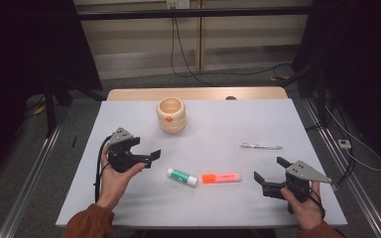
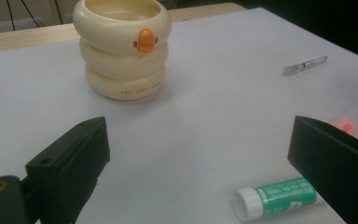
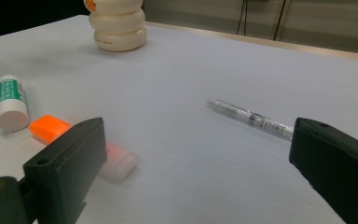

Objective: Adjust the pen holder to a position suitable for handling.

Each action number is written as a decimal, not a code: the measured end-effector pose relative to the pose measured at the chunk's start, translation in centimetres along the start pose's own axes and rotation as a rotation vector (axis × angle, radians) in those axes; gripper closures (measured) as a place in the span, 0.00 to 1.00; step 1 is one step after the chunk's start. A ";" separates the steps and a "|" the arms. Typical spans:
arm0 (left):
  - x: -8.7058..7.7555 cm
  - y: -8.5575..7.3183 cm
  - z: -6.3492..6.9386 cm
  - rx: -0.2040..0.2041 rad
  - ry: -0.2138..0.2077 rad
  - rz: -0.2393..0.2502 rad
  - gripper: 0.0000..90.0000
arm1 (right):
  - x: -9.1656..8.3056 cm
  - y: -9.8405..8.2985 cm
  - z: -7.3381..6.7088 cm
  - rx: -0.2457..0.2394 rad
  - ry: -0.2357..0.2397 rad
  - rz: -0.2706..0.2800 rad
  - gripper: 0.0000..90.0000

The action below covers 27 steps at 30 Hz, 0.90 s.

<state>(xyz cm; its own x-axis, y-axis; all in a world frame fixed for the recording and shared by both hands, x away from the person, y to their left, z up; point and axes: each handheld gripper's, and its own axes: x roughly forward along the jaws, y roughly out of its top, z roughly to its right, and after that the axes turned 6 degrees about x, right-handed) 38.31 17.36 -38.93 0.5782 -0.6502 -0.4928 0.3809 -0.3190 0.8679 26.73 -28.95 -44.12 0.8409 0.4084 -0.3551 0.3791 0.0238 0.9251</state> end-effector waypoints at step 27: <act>5.2 5.6 -3.3 -0.002 -0.008 0.002 0.10 | -0.1 -0.1 0.0 -0.003 0.007 -0.007 0.04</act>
<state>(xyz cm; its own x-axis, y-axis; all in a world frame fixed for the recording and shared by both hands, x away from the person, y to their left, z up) 45.85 14.40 -36.83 0.5732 -0.6564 -0.4905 0.3812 -0.3163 0.8687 26.60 -28.98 -44.14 0.8354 0.4147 -0.3607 0.3839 0.0294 0.9229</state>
